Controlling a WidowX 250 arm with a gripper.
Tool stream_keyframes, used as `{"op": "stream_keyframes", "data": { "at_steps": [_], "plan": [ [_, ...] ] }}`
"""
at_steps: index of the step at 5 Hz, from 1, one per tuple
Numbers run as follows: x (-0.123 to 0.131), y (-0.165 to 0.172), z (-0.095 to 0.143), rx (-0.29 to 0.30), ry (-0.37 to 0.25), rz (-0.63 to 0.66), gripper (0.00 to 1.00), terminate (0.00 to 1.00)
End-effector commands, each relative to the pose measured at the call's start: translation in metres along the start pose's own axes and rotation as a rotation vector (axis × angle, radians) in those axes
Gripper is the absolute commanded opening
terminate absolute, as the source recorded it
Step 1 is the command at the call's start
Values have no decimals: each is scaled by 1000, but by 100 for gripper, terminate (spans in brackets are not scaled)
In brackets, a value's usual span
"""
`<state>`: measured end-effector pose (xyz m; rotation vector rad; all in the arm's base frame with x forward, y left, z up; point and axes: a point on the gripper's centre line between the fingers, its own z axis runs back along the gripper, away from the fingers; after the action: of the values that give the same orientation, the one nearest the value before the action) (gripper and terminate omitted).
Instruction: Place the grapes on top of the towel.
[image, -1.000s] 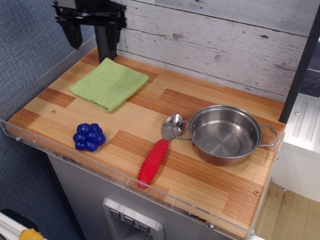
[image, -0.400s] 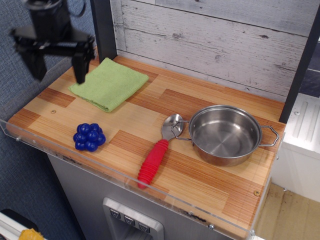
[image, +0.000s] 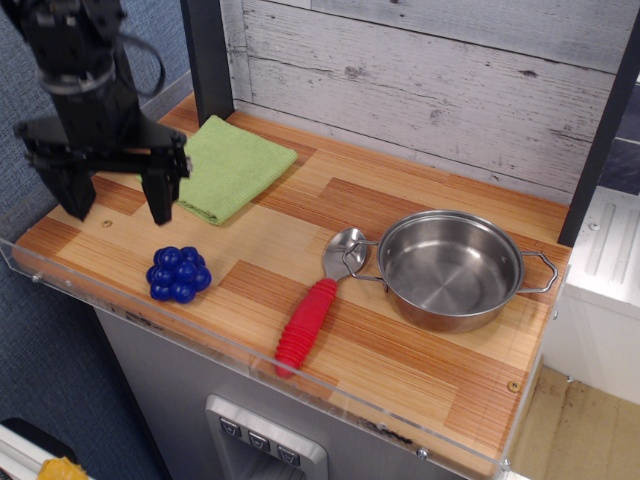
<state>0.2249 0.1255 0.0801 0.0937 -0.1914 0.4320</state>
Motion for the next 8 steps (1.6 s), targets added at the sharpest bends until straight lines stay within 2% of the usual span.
{"op": "stream_keyframes", "data": {
  "at_steps": [1, 2, 3, 4, 6, 7, 8],
  "plan": [
    [3, -10, -15, -63, -50, -11, 100, 0],
    [1, -16, -28, -72, -24, -39, 100, 0],
    [-2, -23, -38, -47, 2, -55, 100, 0],
    [-4, -24, -41, -8, 3, -37, 100, 0],
    [-4, -23, -51, 15, 47, -9, 100, 0],
    [-4, -22, -53, 15, 51, -11, 0, 0],
    [-5, -21, -52, 19, 42, -4, 0, 0]
  ]
}}
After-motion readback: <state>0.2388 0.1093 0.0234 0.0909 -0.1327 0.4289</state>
